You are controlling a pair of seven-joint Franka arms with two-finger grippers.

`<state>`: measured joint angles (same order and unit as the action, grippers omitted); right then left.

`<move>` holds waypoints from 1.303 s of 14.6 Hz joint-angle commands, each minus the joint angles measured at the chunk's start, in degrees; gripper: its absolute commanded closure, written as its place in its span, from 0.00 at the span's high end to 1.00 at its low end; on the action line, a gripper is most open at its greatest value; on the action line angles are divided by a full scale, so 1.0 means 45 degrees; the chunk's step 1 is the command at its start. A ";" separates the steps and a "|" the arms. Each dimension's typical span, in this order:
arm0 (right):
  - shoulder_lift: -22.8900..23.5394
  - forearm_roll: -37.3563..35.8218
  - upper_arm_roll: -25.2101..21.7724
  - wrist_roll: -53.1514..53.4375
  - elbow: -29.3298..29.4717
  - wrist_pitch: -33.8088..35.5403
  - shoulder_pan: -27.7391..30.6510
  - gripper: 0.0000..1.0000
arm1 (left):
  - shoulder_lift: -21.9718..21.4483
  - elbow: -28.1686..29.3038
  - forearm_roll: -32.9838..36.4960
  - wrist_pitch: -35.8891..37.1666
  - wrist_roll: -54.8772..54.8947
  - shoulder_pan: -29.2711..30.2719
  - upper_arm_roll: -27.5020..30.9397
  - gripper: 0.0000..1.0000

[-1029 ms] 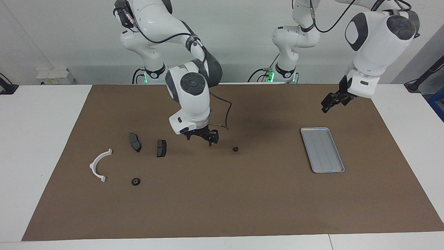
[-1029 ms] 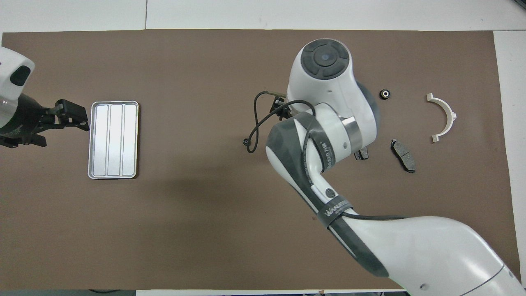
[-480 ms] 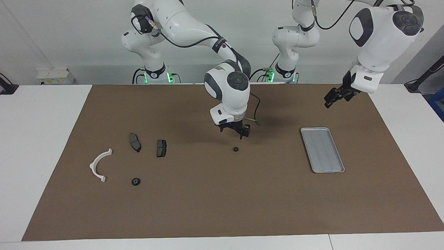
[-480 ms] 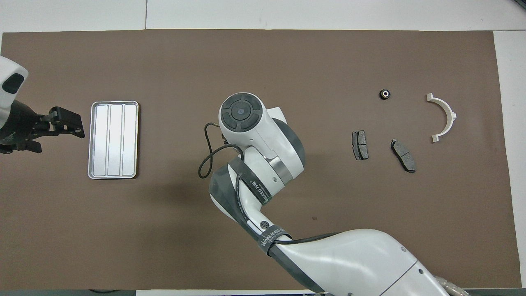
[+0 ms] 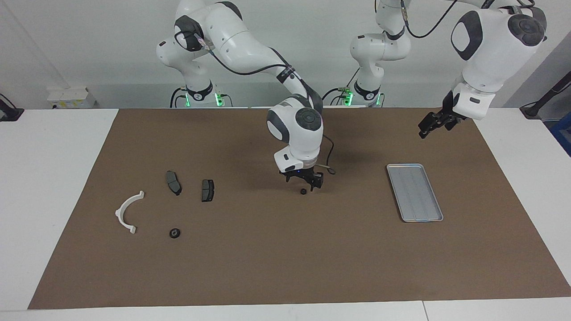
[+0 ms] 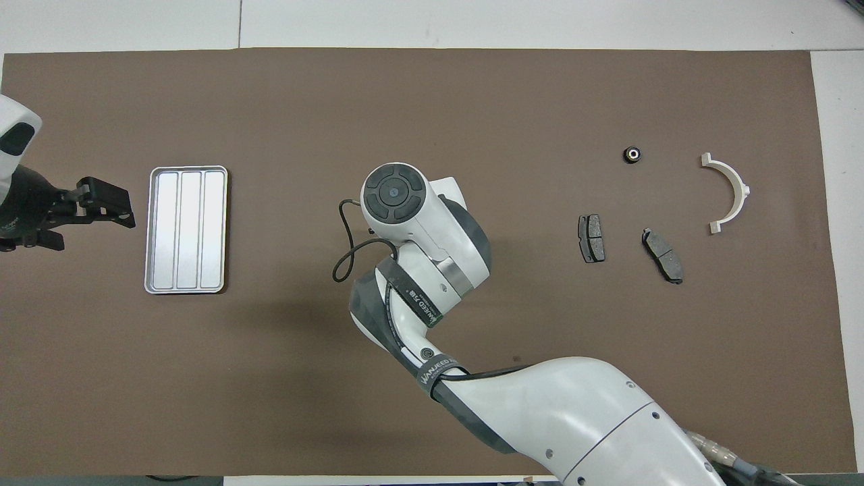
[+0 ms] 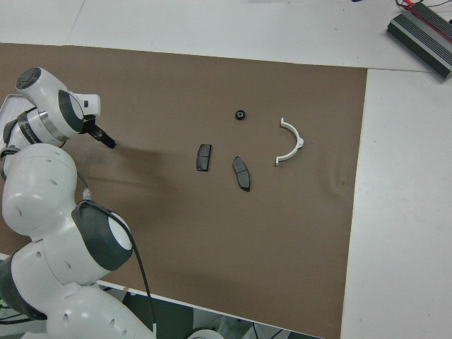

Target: Place bearing gear from tray to pile

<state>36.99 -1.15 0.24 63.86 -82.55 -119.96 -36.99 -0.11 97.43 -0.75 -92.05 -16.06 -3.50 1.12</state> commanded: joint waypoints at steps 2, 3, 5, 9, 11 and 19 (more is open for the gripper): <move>0.0334 -0.0174 0.0104 0.0262 0.0024 -0.0451 0.0056 0.99 | -0.0249 0.0263 -0.0009 0.0005 0.0249 0.0349 -0.0229 1.00; 0.0431 -0.0174 0.0104 0.0262 0.0024 -0.0491 0.0036 0.99 | -0.0249 0.0263 -0.0028 -0.0033 0.0249 0.0329 -0.0229 1.00; 0.0530 -0.0174 0.0104 0.0262 0.0005 -0.0685 -0.0022 0.99 | -0.0229 0.0244 -0.0028 0.0005 0.0249 0.0329 -0.0229 1.00; 0.0530 -0.0096 0.0104 0.0243 -0.0015 -0.0570 0.0016 0.92 | -0.0249 0.0048 -0.0028 0.0083 0.0230 0.0329 -0.0307 1.00; 0.0511 0.0040 0.0104 0.0243 -0.0034 -0.0511 0.0016 0.84 | -0.0268 0.0009 -0.0028 0.0239 0.0249 0.0349 -0.0424 1.00; 0.0510 0.0490 0.0143 0.0360 -0.0171 -0.0589 -0.0023 0.00 | -0.0366 -0.0245 -0.0009 0.0377 0.0854 0.0349 -0.0268 1.00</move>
<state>39.09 -0.09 0.46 63.99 -82.59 -121.80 -37.21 -1.02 96.29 -0.76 -91.42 -13.36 -2.56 0.34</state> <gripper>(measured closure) 0.551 0.000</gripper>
